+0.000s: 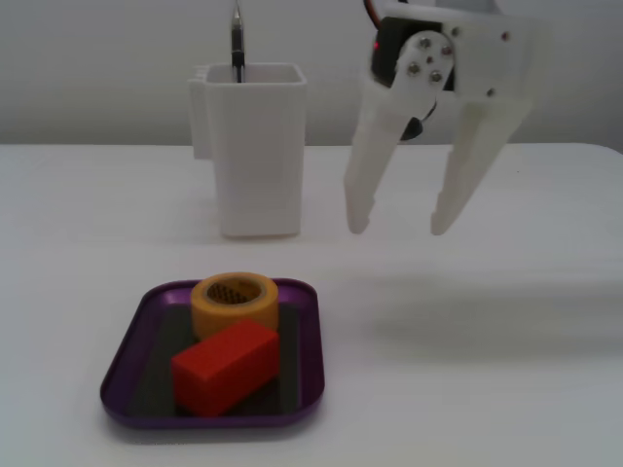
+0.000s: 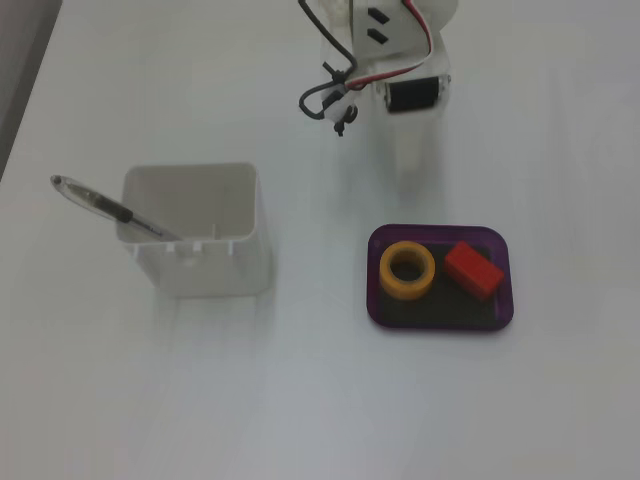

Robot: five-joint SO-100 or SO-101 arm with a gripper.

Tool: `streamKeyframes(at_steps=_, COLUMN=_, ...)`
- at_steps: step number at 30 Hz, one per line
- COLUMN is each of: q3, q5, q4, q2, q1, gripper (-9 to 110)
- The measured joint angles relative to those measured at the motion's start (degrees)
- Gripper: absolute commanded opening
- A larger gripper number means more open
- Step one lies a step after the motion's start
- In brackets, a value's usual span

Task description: Remove the yellow tape from the box.

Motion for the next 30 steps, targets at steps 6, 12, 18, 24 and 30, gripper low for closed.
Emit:
streamKeyframes(at_steps=6, q3=-9.6, q5=0.0, q4=0.0, q2=-7.7, q1=0.1, gripper=19)
streamKeyframes(at_steps=12, q3=-17.1, q5=0.0, q4=0.0, q2=-15.4, q1=0.2, gripper=19)
streamKeyframes(at_steps=18, q3=-23.6, q5=0.0, q4=0.0, q2=-22.9, q1=0.0, gripper=19)
streamKeyframes(at_steps=24, q3=-28.4, q5=0.0, q4=0.0, q2=-29.4, q1=0.1, gripper=19)
streamKeyframes(at_steps=30, q3=-31.9, q5=0.0, q4=0.2, q2=-32.4, q1=0.1, gripper=13)
